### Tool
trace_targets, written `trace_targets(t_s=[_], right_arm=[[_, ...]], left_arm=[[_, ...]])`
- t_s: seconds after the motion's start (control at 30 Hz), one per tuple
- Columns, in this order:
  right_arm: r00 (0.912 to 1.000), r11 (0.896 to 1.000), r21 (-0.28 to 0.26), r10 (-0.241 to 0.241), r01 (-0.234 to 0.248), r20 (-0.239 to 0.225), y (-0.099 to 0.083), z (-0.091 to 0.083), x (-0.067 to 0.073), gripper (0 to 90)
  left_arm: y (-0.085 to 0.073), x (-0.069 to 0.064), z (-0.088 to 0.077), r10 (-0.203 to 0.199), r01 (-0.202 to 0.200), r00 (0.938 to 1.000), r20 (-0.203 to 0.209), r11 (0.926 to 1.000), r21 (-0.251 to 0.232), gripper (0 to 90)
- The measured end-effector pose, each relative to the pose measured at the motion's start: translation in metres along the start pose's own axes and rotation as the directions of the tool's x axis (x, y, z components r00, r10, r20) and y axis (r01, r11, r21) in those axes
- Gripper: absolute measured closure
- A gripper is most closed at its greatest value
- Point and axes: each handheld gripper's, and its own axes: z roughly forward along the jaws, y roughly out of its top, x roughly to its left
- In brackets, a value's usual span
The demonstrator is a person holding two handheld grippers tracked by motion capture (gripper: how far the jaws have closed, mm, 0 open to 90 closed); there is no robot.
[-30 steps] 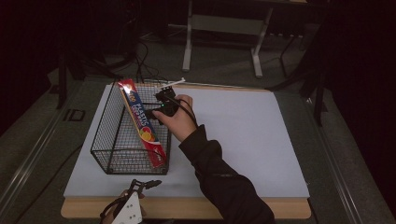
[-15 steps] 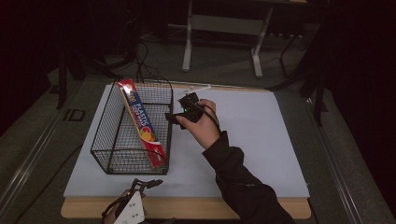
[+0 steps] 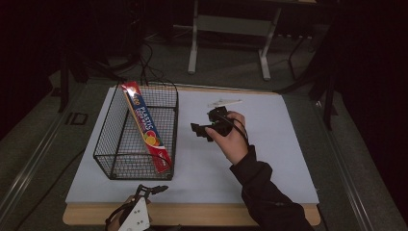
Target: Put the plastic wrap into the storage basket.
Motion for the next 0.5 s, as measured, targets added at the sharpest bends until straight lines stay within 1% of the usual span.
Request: trace_targets(t_s=[0.03,0.07,0.13,0.23,0.33,0.37,0.4,0.5], right_arm=[[1.0000,1.000,-0.003,-0.005,0.005,-0.002,-0.003,-0.001,-0.002,21.4],[1.0000,1.000,-0.011,-0.004,0.004,-0.007,-0.006,-0.002,-0.003,20.5],[0.9995,1.000,-0.016,-0.019,0.019,-0.026,-0.012,-0.004,-0.006,19.6],[0.9992,0.999,-0.020,-0.037,0.037,-0.016,-0.020,-0.007,-0.010,19.4],[0.9989,0.999,-0.006,-0.045,0.045,-0.015,-0.029,-0.008,-0.014,17.2],[0.9989,0.999,-0.006,-0.045,0.045,-0.015,-0.029,-0.008,-0.014,17.2],[0.9987,0.999,0.008,-0.048,0.048,-0.017,-0.037,-0.008,-0.016,17.0],[0.9990,0.999,0.023,-0.043,0.043,-0.015,-0.046,-0.008,-0.019,16.9]], left_arm=[[0.000,0.000,0.000,0.000,0.000,1.0000,0.000,1.0000,0.000,0.1],[0.000,0.000,0.000,0.001,-0.001,1.0000,0.000,1.0000,0.001,0.1],[0.000,0.000,0.000,0.001,-0.001,1.0000,0.000,1.0000,0.002,0.1],[0.000,0.000,0.001,0.001,-0.001,1.0000,0.000,1.0000,0.004,0.1],[0.000,0.000,0.001,0.001,-0.001,1.0000,0.001,1.0000,0.008,0.1],[0.000,0.000,0.001,0.001,-0.001,1.0000,0.001,1.0000,0.008,0.1],[0.000,0.000,0.001,0.000,0.000,1.0000,0.001,1.0000,0.006,0.1],[0.000,0.000,0.001,0.000,0.000,1.0000,0.001,1.0000,0.007,0.1]])
